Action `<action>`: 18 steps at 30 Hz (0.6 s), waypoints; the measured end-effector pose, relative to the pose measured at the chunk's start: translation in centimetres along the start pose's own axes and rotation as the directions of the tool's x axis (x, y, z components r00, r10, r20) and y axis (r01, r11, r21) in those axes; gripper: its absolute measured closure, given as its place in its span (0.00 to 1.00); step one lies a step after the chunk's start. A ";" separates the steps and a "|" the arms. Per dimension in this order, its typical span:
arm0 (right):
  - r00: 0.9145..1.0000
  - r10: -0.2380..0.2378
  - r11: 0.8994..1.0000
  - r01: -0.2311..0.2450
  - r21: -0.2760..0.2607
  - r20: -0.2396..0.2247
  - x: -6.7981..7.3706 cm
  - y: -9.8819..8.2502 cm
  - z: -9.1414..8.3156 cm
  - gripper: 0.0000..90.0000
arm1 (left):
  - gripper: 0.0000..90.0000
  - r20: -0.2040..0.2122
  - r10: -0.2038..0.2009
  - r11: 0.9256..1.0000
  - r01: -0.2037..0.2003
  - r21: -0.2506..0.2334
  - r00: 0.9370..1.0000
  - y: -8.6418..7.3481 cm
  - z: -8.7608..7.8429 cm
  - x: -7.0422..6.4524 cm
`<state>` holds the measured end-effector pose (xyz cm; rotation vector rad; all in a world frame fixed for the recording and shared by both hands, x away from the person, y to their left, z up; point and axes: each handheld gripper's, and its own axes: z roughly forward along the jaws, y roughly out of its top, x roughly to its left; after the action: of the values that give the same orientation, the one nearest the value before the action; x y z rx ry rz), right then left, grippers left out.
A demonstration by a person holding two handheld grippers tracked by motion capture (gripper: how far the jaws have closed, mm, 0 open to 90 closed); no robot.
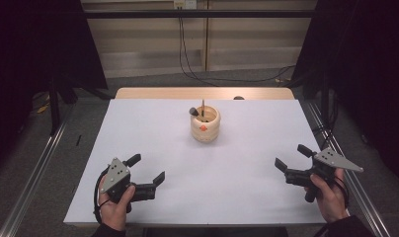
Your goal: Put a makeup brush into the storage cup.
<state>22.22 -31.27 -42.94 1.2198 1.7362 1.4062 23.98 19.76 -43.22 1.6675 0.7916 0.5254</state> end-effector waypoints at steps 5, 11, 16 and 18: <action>1.000 0.013 1.000 -0.013 0.011 0.017 -0.3 -1.0 -0.9 0.01 | 0.02 0.002 0.001 1.000 -0.001 -0.004 1.000 0.0 -0.1 0.0; 0.999 0.029 0.999 -0.028 -0.022 0.040 -0.6 -1.1 -1.5 0.01 | 0.02 -0.001 0.003 1.000 -0.003 -0.008 1.000 0.0 -0.2 0.1; 0.999 0.020 1.000 -0.020 -0.009 0.029 -0.3 -1.4 -1.3 0.02 | 0.02 -0.002 -0.002 1.000 0.001 -0.006 1.000 0.0 0.0 0.1; 0.999 0.022 1.000 -0.022 -0.020 0.028 -0.2 -1.4 -1.3 0.02 | 0.02 0.001 0.005 1.000 -0.005 -0.002 1.000 0.0 0.0 0.1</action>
<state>20.79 -32.06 -43.94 1.2457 1.6910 1.4093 24.08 19.85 -43.25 1.6681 0.7854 0.5288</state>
